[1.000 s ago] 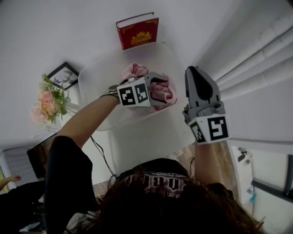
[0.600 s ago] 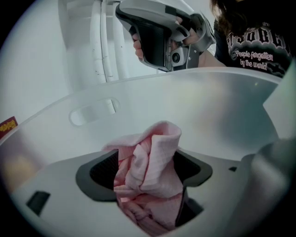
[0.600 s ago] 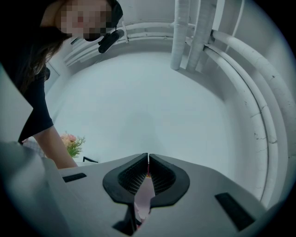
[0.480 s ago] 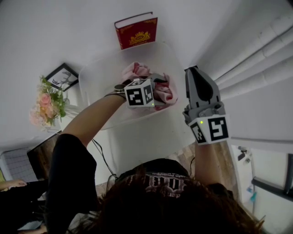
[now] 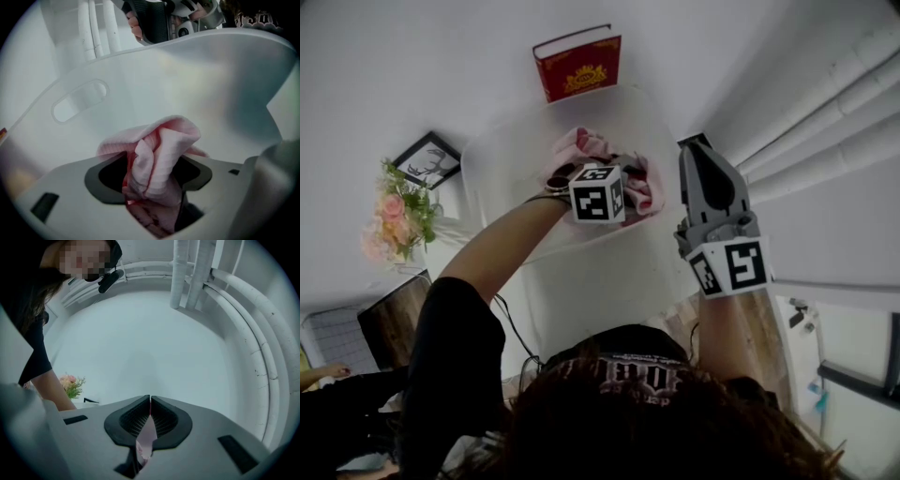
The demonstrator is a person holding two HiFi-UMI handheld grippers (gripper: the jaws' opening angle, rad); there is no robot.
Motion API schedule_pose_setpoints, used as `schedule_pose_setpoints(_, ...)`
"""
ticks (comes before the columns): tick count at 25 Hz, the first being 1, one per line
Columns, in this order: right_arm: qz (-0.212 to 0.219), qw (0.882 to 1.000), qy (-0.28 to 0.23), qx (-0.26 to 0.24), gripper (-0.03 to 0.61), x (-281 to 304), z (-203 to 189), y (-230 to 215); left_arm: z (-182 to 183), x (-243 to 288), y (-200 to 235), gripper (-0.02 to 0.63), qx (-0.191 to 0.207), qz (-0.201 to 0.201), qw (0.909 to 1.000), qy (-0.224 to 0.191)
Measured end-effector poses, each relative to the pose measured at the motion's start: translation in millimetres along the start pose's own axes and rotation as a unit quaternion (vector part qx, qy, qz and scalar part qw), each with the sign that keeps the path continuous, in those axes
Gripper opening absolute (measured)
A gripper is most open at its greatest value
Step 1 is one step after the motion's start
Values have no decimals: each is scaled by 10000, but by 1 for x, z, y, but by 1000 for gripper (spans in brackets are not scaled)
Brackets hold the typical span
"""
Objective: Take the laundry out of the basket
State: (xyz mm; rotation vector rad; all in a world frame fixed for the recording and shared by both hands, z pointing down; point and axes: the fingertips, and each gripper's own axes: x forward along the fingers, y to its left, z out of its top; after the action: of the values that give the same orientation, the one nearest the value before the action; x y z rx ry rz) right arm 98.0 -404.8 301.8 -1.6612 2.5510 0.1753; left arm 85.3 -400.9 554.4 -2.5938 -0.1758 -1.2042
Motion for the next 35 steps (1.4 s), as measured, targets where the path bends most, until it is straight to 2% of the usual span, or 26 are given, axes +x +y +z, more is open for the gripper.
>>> schedule_pose_setpoints(9, -71, 10000, 1, 0, 28, -5, 0, -6, -1, 4, -3, 143, 516, -3, 9982, 296)
schedule_pose_setpoints(15, -81, 10000, 10, -4, 29, -7, 1, -7, -1, -2, 4, 67, 430, 14, 9989, 200)
schedule_pose_setpoints(35, 49, 10000, 50, -34, 29, -2, -2, -1, 4, -22, 13, 48, 254, 158, 9993, 213)
